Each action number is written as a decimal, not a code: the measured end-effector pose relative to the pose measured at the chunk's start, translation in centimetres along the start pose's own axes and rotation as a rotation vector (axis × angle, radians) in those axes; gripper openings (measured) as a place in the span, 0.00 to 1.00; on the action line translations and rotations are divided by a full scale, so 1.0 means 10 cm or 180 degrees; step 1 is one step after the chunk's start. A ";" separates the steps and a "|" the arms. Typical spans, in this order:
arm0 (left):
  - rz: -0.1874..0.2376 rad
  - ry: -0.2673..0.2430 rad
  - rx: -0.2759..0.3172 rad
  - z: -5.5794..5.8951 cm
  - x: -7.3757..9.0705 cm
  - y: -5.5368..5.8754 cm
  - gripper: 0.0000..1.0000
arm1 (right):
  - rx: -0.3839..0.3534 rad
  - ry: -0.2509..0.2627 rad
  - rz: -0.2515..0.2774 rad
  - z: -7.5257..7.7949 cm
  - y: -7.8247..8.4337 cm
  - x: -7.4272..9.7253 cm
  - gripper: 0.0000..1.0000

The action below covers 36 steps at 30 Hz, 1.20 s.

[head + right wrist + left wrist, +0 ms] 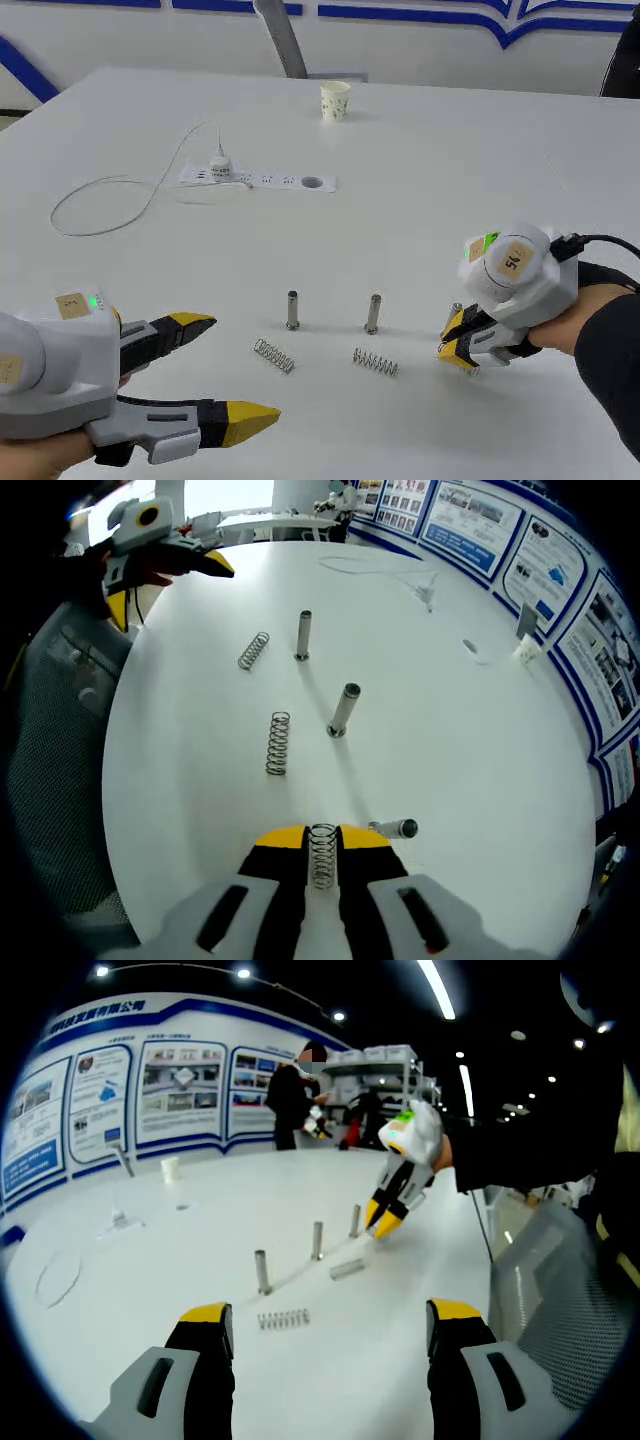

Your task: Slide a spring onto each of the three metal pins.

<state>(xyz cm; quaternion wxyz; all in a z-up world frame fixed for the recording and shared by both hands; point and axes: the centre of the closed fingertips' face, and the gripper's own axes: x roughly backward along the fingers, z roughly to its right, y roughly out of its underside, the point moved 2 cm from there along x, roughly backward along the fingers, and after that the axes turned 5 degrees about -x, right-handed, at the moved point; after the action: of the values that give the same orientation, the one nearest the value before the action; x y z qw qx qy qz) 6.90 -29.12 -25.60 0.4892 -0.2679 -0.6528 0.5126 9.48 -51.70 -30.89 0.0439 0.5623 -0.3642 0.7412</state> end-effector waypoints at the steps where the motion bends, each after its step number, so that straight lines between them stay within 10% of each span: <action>1: 0.0001 0.0003 -0.0001 0.00 0.00 0.00 0.80 | -0.0005 0.0003 0.0007 0.00 0.00 0.01 0.12; 36: -0.0007 0.0090 -0.0043 0.04 -0.07 -0.02 0.79 | -0.0279 0.0147 0.0298 0.03 -0.04 0.17 0.12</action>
<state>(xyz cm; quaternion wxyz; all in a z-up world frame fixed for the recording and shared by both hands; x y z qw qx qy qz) 6.83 -29.92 -25.68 0.4971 -0.2777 -0.6495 0.5039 9.32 -52.15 -29.16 0.0421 0.5250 -0.4211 0.7385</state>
